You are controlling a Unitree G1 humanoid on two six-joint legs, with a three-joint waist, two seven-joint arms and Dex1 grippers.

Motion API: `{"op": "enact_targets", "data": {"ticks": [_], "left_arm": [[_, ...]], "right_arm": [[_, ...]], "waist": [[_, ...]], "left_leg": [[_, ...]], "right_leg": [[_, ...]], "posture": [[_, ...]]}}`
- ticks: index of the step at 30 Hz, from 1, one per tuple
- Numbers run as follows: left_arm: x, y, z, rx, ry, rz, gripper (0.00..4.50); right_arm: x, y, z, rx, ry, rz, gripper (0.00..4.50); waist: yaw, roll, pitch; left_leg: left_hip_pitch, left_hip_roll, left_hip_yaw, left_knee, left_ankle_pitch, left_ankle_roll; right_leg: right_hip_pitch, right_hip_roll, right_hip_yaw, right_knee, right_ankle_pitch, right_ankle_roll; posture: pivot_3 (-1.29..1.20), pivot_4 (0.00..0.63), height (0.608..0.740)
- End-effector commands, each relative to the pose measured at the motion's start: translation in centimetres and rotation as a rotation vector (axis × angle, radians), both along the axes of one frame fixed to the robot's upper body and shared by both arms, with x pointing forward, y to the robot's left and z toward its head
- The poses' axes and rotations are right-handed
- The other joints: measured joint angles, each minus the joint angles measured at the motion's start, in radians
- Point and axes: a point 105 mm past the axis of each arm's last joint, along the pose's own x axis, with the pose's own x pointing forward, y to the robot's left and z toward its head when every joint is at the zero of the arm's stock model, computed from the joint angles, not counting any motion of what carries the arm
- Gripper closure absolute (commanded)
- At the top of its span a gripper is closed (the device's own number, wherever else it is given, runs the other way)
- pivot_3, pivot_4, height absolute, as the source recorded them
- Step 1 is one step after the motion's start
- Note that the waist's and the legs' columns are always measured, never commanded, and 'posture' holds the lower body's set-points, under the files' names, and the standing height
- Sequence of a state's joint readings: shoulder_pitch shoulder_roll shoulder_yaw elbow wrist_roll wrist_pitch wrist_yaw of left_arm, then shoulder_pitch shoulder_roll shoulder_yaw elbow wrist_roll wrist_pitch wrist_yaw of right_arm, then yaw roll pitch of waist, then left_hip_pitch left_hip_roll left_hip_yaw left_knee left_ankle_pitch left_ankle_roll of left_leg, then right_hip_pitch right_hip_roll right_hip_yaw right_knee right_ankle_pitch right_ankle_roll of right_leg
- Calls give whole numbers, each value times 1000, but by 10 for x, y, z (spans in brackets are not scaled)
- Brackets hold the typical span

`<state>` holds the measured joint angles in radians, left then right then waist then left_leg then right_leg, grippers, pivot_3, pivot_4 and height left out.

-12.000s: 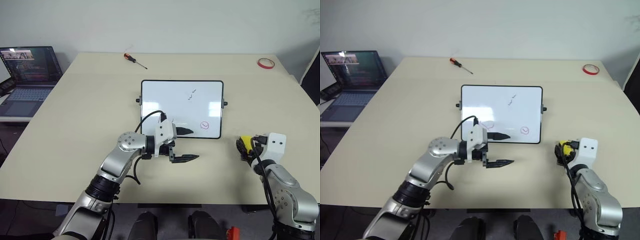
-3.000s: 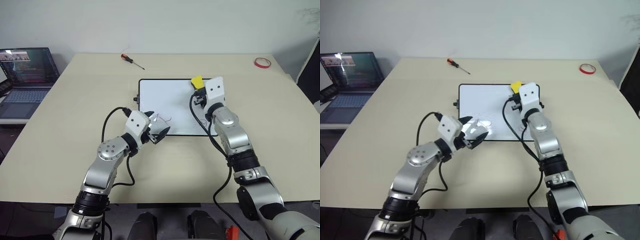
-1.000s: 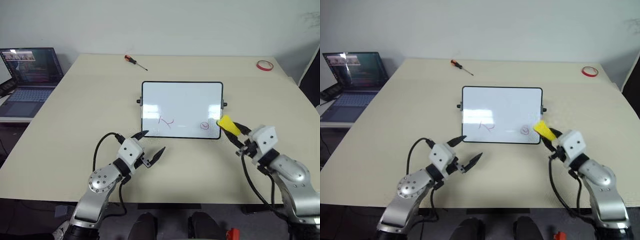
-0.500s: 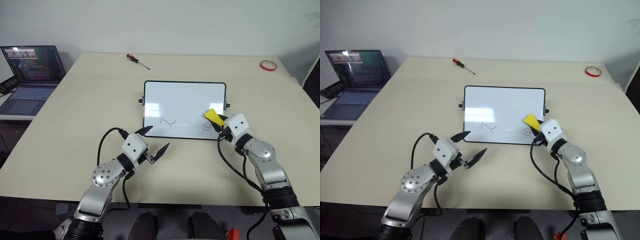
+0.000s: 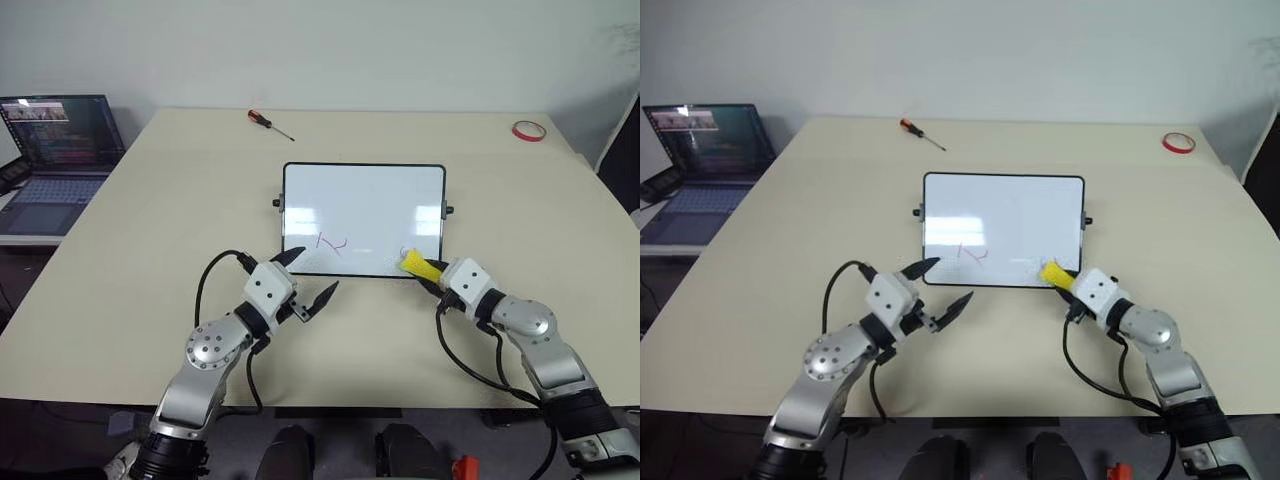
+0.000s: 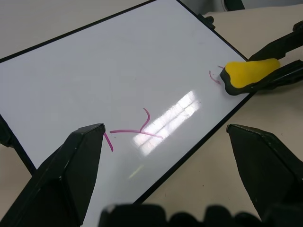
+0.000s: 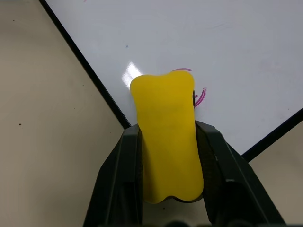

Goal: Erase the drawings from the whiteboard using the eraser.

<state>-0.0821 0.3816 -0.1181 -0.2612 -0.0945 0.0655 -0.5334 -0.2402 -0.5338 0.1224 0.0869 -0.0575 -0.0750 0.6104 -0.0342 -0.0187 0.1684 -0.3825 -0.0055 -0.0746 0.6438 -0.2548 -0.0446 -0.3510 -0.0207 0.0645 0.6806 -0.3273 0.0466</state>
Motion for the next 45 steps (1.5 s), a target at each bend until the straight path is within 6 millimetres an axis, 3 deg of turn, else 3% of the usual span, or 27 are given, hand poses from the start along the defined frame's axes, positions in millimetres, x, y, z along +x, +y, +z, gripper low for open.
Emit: {"op": "enact_targets", "data": {"ticks": [1, 7, 12, 18, 22, 28, 40, 45], "left_arm": [[1, 1, 10, -14, -40, 9, 0], [0, -1, 10, -20, -43, 12, 0], [0, 1, 11, -21, -44, 20, 0], [0, 1, 12, -19, -42, 19, 0], [-2, -2, 12, -28, -39, 8, 0], [-1, -5, 13, -33, -35, -6, 0], [0, -10, 12, -42, -34, -24, 0], [-2, -7, 22, -63, -68, -15, 0]], "right_arm": [[13, 2, 12, 5, -51, -4, 3293], [37, 6, 37, 48, -199, -56, 3293], [47, 6, 42, 67, -200, -82, 3293], [28, -3, 6, -11, -39, -34, 3293], [12, -34, -20, -109, 60, -113, 3293], [-2, -57, -29, -133, 126, -203, 3293], [-8, -68, -16, -124, 107, -250, 3293], [-14, -32, 22, 138, 26, -129, 3293]], "waist": [[-3, 0, 0], [-5, 0, 1], [-2, 0, 1], [2, -1, 0], [6, -1, 0], [9, -2, -1], [18, -3, 0], [19, -3, 1]], "left_leg": [[0, 0, 0, 0, 0, 0], [0, 0, 0, 0, 0, 0], [0, 0, 0, 0, 0, 0], [0, 0, 0, 0, 0, 0], [0, 0, -1, 0, 0, 0], [3, -1, -2, 1, 0, 0], [3, -2, -3, 1, 0, 0], [2, -2, -3, 1, 0, 0]], "right_leg": [[0, 0, 0, 0, 0, 0], [0, 0, 0, 0, 0, 0], [-1, 0, 0, 0, 0, 0], [0, 0, 0, 0, 0, 0], [1, -1, -1, 0, 0, 0], [5, -1, -2, 0, 0, 0], [7, -1, -3, -2, 0, 1], [6, -1, -3, -2, 0, 1]], "posture": [[0, 150, 740], [0, 150, 740], [0, 150, 740], [0, 150, 740], [0, 150, 740], [0, 150, 740], [0, 150, 740], [0, 150, 740]]}}
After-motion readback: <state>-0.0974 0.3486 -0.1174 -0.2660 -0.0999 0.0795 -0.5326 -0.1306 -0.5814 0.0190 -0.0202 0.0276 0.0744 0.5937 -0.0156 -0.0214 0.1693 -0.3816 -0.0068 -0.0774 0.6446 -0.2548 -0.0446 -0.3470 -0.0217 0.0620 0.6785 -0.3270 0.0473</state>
